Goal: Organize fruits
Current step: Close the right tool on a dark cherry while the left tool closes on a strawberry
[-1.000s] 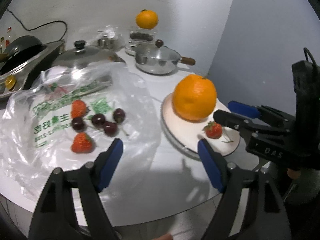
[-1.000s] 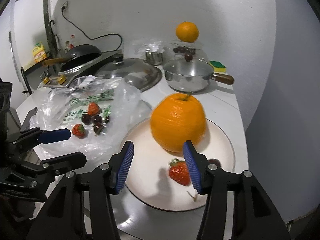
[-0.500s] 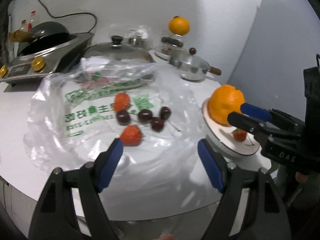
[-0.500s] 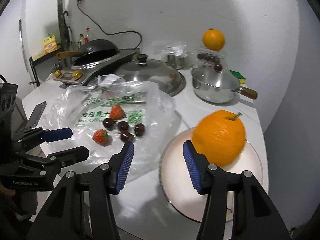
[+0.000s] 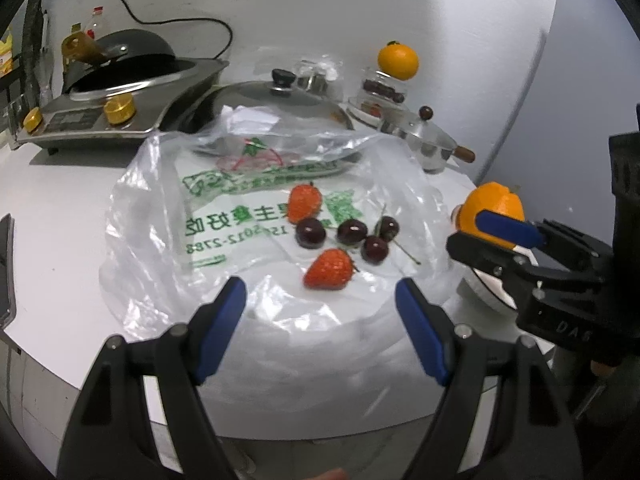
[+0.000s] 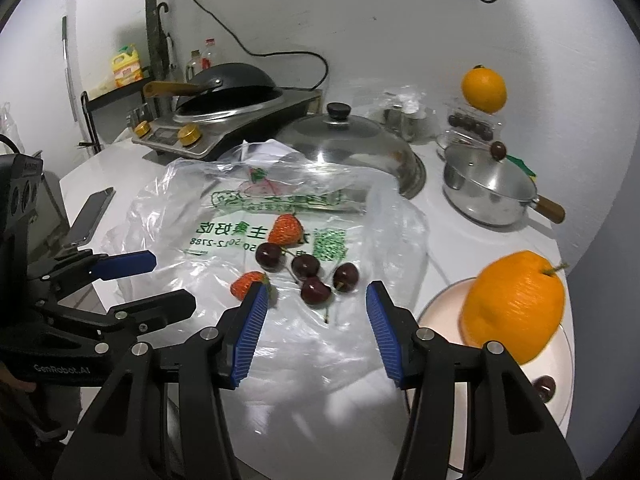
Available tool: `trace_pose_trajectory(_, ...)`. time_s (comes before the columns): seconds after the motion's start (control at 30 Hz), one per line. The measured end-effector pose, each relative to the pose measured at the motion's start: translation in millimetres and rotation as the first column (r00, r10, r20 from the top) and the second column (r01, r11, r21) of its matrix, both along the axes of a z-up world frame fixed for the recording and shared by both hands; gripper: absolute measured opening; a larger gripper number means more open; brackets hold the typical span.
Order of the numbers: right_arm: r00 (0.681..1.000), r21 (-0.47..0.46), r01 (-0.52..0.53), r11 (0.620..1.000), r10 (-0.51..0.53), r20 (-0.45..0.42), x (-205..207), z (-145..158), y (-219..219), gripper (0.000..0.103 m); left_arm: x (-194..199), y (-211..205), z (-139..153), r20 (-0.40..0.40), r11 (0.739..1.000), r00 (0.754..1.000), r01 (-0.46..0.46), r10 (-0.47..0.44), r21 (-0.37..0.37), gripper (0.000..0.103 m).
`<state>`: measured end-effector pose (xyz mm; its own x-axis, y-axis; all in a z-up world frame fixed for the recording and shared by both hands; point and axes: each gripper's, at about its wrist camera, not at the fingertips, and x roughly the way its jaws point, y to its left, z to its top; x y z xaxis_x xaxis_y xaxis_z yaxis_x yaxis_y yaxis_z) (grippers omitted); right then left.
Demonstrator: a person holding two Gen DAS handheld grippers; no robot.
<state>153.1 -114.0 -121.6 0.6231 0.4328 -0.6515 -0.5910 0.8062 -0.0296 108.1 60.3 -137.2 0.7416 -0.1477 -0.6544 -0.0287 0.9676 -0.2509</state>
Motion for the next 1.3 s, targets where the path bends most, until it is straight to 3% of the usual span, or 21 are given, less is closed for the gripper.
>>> trace_pose_trajectory(0.6,0.995,-0.007,-0.047,0.999,0.046,-0.092,33.3,-36.4,44.7,0.052,17.0,22.0,-10.8,-0.017,1.0,1.0,-0.015,0.015,0.007,0.078)
trace_pose_trajectory(1.3,0.991,-0.057,-0.021,0.998,0.013,-0.132,59.1,-65.4,40.2,0.049,40.1,11.7,-24.8,-0.051,0.999,0.999,0.017,-0.016,0.027,0.078)
